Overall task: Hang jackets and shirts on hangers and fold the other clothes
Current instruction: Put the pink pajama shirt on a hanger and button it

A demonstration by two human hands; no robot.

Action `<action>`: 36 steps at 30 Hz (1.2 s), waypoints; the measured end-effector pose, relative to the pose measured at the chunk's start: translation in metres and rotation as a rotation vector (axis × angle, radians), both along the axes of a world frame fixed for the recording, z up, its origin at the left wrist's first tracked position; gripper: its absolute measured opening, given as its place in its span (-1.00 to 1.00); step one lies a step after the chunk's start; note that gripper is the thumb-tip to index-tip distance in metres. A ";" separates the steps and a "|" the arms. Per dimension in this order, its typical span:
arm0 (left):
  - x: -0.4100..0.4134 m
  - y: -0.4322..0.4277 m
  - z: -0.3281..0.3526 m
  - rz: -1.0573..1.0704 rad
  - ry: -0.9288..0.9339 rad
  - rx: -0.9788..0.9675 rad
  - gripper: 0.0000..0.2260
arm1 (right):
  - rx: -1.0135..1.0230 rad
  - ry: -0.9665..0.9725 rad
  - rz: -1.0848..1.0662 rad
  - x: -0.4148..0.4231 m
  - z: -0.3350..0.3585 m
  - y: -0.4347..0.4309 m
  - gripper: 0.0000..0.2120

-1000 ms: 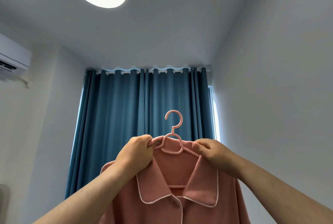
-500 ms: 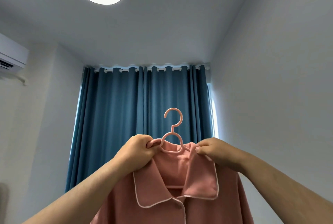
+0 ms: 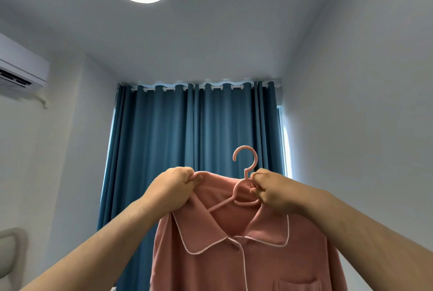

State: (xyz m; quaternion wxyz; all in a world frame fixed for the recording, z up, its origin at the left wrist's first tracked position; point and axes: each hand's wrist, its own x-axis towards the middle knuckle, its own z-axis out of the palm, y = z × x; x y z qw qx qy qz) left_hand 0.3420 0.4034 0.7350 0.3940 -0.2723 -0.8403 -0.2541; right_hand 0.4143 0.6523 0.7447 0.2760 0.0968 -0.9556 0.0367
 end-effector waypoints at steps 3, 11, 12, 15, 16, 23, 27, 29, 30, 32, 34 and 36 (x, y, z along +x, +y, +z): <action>-0.001 0.013 -0.002 -0.073 -0.056 -0.040 -0.62 | -0.029 0.061 0.081 -0.006 0.003 -0.011 -0.83; -0.003 0.028 0.001 -0.372 -0.254 0.024 -0.67 | -0.352 0.209 0.185 -0.014 -0.001 -0.009 -0.81; -0.001 0.032 0.000 -0.401 -0.257 0.003 -0.73 | -0.401 0.225 0.199 -0.015 -0.002 -0.009 -0.80; 0.001 0.043 0.001 -0.341 -0.151 -0.135 -0.88 | -0.541 0.221 0.252 -0.015 -0.008 -0.009 -0.80; 0.000 0.045 0.003 -0.322 -0.114 -0.144 -0.89 | -0.569 0.205 0.279 -0.014 -0.009 -0.008 -0.82; -0.014 0.053 0.006 -0.203 -0.006 -0.203 -0.86 | -0.528 0.092 0.236 -0.002 -0.007 0.003 -0.90; -0.025 0.049 0.012 -0.162 -0.008 -0.276 -0.84 | -0.399 0.123 -0.052 0.002 -0.001 0.021 -0.83; -0.026 0.053 0.012 -0.133 0.016 -0.239 -0.79 | -0.379 0.195 -0.082 -0.002 -0.006 0.020 -0.92; -0.026 0.056 0.013 -0.113 0.022 -0.201 -0.76 | -0.394 0.205 -0.025 -0.005 -0.010 0.018 -0.84; -0.028 0.058 0.016 -0.079 0.005 -0.124 -0.76 | -0.522 0.146 0.156 -0.006 -0.017 0.020 -0.77; -0.031 0.055 0.020 -0.057 -0.014 -0.070 -0.75 | -0.603 0.021 0.246 -0.002 -0.020 0.030 -0.80; -0.034 0.050 0.024 -0.057 -0.035 -0.025 -0.73 | -0.605 -0.110 0.257 0.000 -0.025 0.044 -0.83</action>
